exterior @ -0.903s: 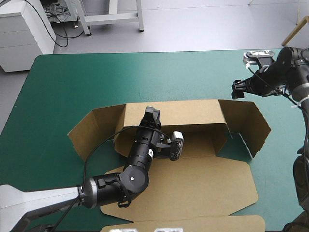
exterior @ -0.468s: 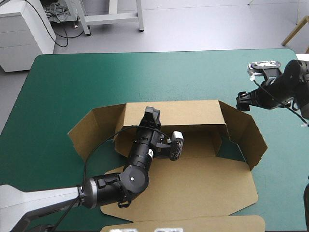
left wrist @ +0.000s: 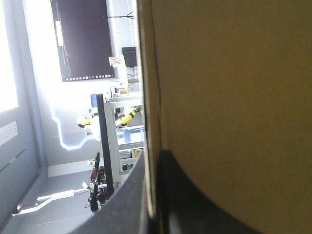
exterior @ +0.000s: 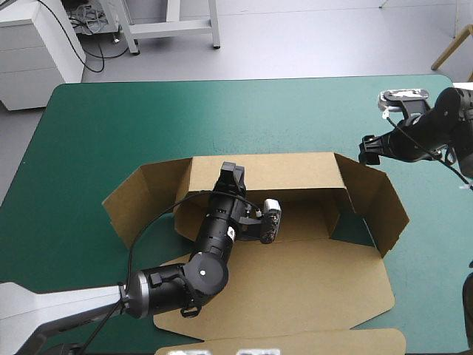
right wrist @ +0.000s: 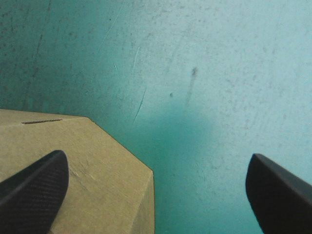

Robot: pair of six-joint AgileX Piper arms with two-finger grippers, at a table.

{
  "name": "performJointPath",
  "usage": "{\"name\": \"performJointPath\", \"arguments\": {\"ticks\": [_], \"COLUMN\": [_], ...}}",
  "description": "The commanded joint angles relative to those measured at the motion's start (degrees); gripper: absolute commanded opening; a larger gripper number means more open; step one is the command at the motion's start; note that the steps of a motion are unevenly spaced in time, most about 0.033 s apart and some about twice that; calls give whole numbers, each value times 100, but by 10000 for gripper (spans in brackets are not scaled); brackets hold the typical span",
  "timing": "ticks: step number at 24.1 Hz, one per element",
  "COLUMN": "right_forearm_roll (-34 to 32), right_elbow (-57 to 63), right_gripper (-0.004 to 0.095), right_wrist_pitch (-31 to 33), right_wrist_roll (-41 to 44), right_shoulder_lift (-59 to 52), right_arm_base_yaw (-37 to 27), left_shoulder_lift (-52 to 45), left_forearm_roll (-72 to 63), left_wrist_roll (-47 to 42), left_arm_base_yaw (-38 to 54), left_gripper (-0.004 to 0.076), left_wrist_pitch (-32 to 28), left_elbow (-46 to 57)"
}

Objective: Fold the box

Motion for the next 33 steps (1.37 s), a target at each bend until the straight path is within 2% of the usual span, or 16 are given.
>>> {"name": "performJointPath", "arguments": {"ticks": [1, 8, 17, 21, 28, 33], "right_forearm_roll": [112, 379, 494, 496, 535, 721], "right_elbow": [-423, -1009, -1013, -228, 997, 1683], "right_gripper": [901, 901, 901, 901, 900, 901], "right_wrist_pitch": [-104, -95, -83, -83, -646, -774], "right_wrist_roll": [-56, -56, 226, 123, 94, -94], "right_shoulder_lift": [41, 425, 336, -37, -771, -1409], "right_arm_base_yaw": [-34, -34, -42, -42, -42, -42], "left_shoulder_lift": [-228, -228, -228, -228, -228, -228], "left_forearm_roll": [743, 743, 743, 692, 741, 741], "left_wrist_roll": [-57, -57, -57, -57, -57, -57], "left_arm_base_yaw": [-33, 220, 301, 301, 301, 301], "left_gripper": [-10, -10, -10, -10, -10, -10], "left_wrist_pitch": [342, 302, 302, 261, 261, 271], "left_elbow": [-269, -327, -327, -327, -327, -327]}}
